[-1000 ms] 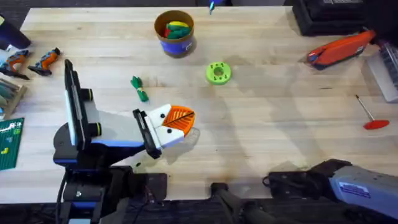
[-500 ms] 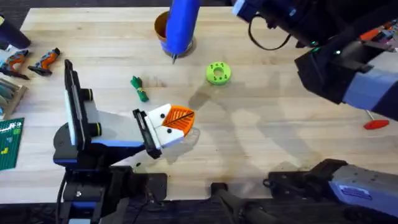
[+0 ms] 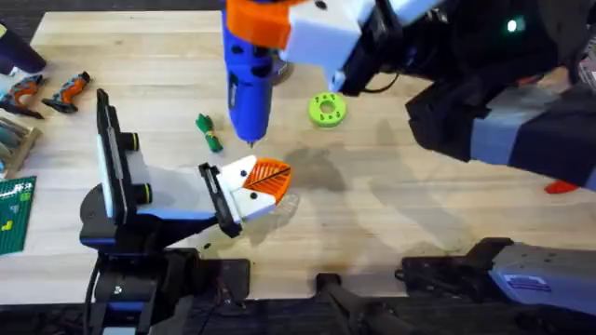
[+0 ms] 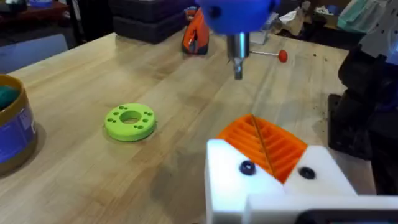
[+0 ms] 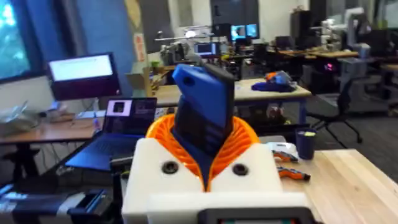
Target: Pick up the gripper from the table and insert it into the empty holder that is missing its gripper. Then pick up a screw, insert it into the mounting hole, and use the screwdriver to tighten it. Finally, clean up the table by picking up the vegetable and placing it into the bucket.
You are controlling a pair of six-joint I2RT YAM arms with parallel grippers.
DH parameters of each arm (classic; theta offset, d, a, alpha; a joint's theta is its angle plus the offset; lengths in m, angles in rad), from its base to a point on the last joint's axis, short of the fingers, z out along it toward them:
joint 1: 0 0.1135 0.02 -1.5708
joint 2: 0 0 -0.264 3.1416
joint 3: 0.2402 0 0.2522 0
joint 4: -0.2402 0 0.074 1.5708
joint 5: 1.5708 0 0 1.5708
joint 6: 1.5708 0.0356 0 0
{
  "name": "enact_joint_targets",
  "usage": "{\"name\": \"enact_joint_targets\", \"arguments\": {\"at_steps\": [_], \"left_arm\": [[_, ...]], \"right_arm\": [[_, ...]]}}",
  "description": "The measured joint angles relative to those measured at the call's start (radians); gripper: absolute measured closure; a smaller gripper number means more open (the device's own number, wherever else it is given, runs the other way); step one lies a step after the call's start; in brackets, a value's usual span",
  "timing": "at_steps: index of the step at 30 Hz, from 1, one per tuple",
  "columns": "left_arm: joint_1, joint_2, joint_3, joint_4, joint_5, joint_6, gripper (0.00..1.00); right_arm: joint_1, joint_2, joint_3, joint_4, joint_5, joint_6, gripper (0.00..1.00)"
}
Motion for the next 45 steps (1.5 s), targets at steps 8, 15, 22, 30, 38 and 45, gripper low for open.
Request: {"name": "enact_joint_targets", "arguments": {"at_steps": [8, 15, 22, 30, 38, 45], "left_arm": [[0.000, 0.000, 0.000, 0.000, 0.000, 0.000, 0.997], [0.000, 0.000, 0.000, 0.000, 0.000, 0.000, 0.997], [0.000, 0.000, 0.000, 0.000, 0.000, 0.000, 0.997], [0.000, 0.000, 0.000, 0.000, 0.000, 0.000, 0.997], [0.000, 0.000, 0.000, 0.000, 0.000, 0.000, 0.997], [0.000, 0.000, 0.000, 0.000, 0.000, 0.000, 0.997]], "right_arm": [[0.007, 0.000, -0.136, 0.134, 0.036, 0.001, 0.974], [0.046, 0.000, -0.140, 0.148, 0.040, -0.003, 0.974], [0.062, 0.000, -0.140, 0.147, 0.040, -0.032, 0.974], [0.083, 0.000, -0.100, 0.019, 0.010, -0.091, 0.974], [0.084, 0.000, -0.073, 0.040, -0.016, -0.133, 0.974], [0.100, 0.001, -0.071, 0.038, -0.017, -0.153, 0.974]]}}
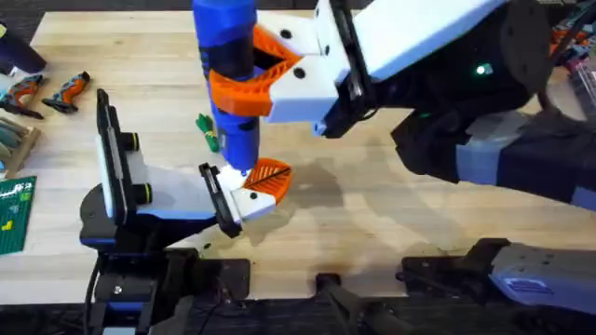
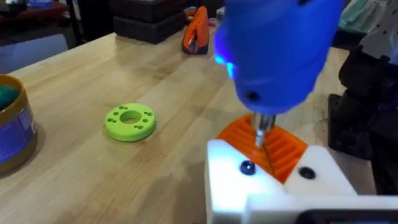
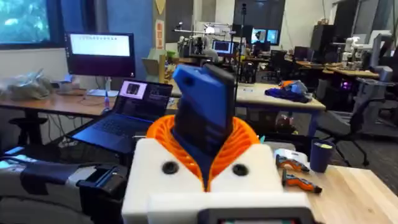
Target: Pick up the gripper from the table and insert it into the empty holder that is missing its gripper. Then pick up a screw, insert it into the mounting hole, and use the screwdriver to tighten it. Finally, clean up the table by picking up the vegetable and placing it into the bucket.
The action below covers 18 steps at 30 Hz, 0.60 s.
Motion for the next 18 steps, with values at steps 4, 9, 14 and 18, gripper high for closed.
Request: {"name": "enact_joint_targets", "arguments": {"at_steps": [4, 9, 14, 18], "left_arm": [[0.000, 0.000, 0.000, 0.000, 0.000, 0.000, 0.997], [0.000, 0.000, 0.000, 0.000, 0.000, 0.000, 0.997], [0.000, 0.000, 0.000, 0.000, 0.000, 0.000, 0.997], [0.000, 0.000, 0.000, 0.000, 0.000, 0.000, 0.997]], "right_arm": [[0.005, 0.008, 0.000, -0.002, 0.000, -0.007, 0.974], [0.008, 0.010, 0.000, -0.004, 0.000, -0.011, 0.974], [0.012, 0.010, 0.002, -0.018, 0.000, -0.014, 0.974], [0.016, 0.010, 0.002, -0.021, 0.000, -0.017, 0.974]]}}
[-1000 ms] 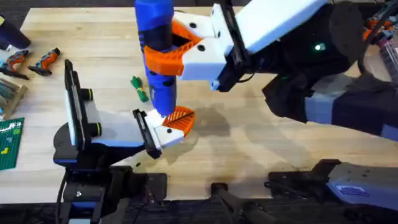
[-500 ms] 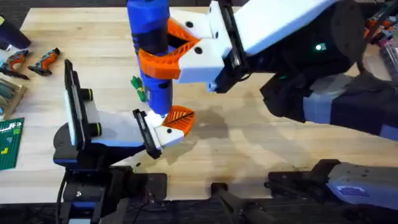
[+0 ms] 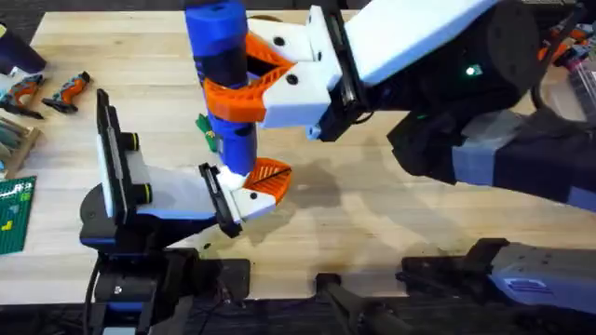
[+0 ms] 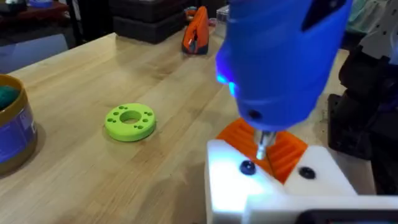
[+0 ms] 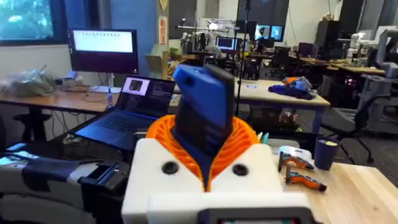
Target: Pick up the gripper from the table and insert it into the empty holder that is missing its gripper. Then pick up a screw, insert it into the mounting hole, and use the screwdriver to tighten it. Finally, clean up the table by picking up the vegetable and placing it into the bucket.
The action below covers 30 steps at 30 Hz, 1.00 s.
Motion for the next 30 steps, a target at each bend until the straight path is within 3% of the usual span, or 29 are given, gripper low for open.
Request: {"name": "enact_joint_targets", "arguments": {"at_steps": [30], "left_arm": [[0.000, 0.000, 0.000, 0.000, 0.000, 0.000, 0.997]], "right_arm": [[0.013, 0.000, 0.001, -0.046, 0.001, -0.055, 0.974]]}}
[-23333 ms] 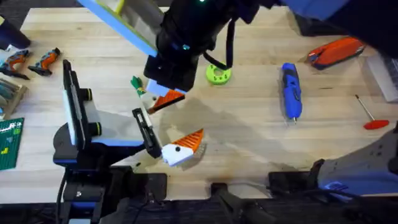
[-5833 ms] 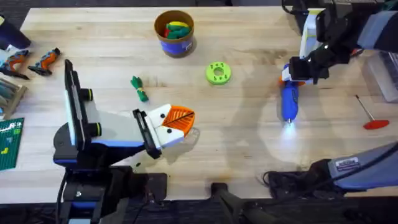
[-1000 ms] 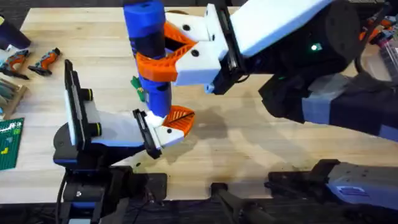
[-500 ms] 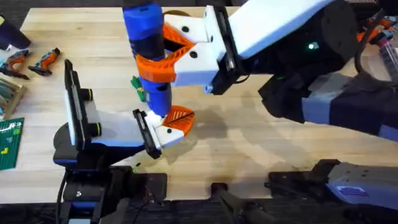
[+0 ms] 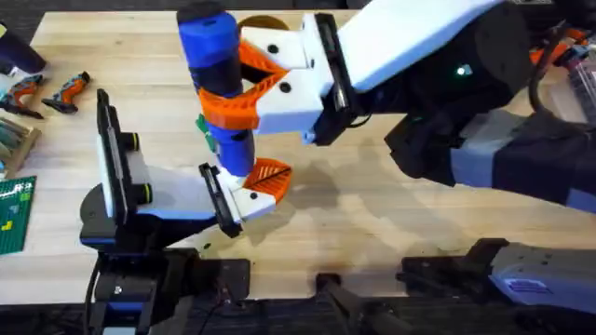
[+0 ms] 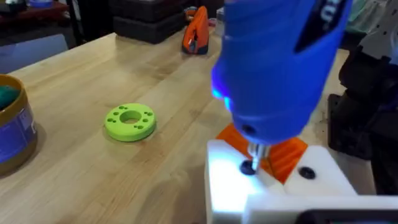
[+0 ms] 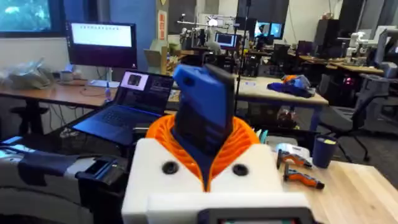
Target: Pick up the gripper from the table and insert it into the empty holder that is missing its gripper. Then pick up a screw, insert it into the mounting hole, and use the screwdriver to tighten it. Finally, clean up the table by picking up the vegetable and placing it into the bucket.
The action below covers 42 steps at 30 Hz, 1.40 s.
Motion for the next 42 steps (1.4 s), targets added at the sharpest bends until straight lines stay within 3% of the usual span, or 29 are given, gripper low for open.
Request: {"name": "enact_joint_targets", "arguments": {"at_steps": [42], "left_arm": [[0.000, 0.000, 0.000, 0.000, 0.000, 0.000, 0.997]], "right_arm": [[0.001, 0.000, 0.016, -0.048, 0.001, -0.031, 0.974]]}}
